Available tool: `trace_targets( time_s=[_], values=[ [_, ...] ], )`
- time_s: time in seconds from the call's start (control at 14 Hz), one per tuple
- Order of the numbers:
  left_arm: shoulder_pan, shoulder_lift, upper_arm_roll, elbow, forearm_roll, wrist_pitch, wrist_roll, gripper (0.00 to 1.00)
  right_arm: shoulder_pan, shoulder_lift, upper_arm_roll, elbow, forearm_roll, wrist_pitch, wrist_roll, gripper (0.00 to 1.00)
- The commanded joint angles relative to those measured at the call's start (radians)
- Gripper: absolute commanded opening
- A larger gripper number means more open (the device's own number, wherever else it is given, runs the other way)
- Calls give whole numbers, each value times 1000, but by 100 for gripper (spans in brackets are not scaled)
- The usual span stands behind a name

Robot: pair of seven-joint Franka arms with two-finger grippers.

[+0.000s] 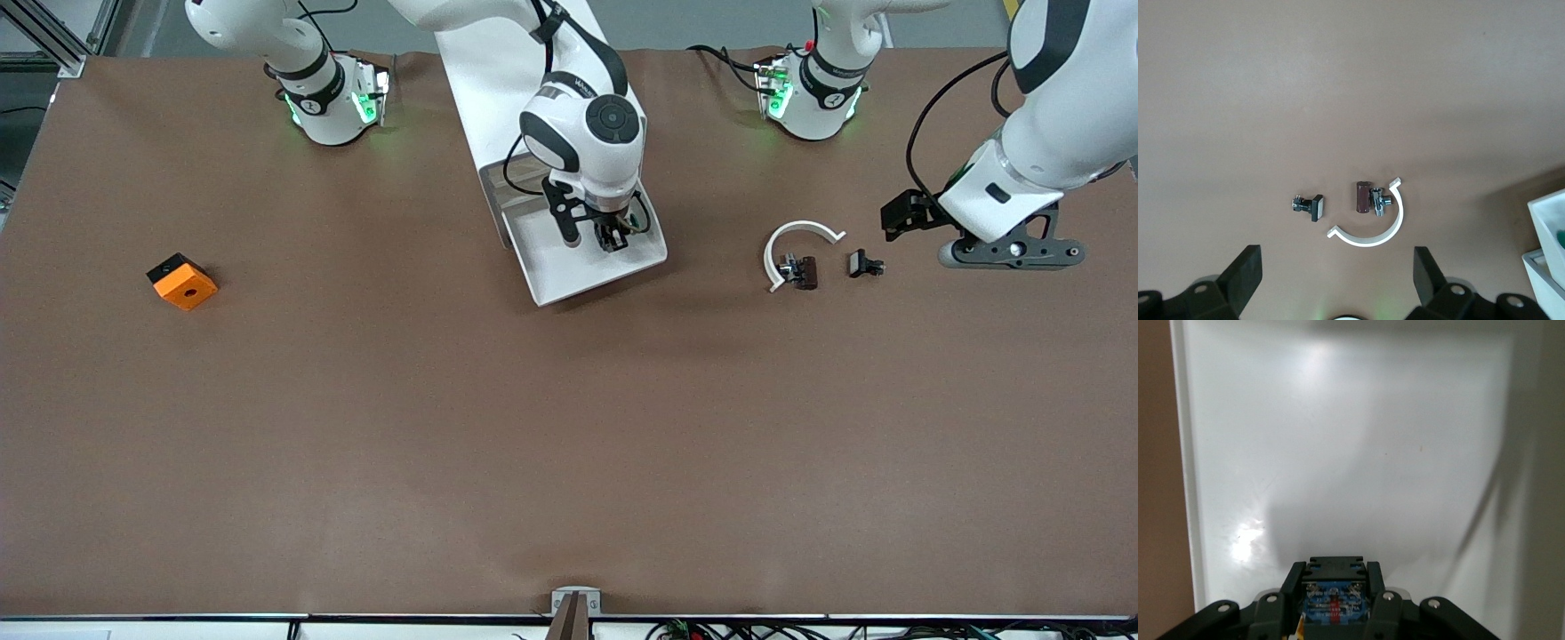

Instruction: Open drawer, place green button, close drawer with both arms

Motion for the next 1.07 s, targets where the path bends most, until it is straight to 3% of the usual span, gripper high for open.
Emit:
trace_targets(
  time_s=[0.0,0.21,0.43,0.57,1.0],
  values=[
    [3,-15,44,35,-53,-53,23,100,10,8,-8,18,13,-32,23,0],
    [51,-60,46,26,-74,-56,46,100,7,8,-8,19,13,-47,24,0],
    [48,-74,43,26,-73,-58,44,100,-1,1,-8,21,19,-49,39,100],
    [46,-74,41,33,-68,-66,43,100,-5,-4,-11,32,13,-78,46,100],
    [48,-72,41,33,-65,-78,43,100,-115,-4,-10,216,19,-259,-60,100]
  ],
)
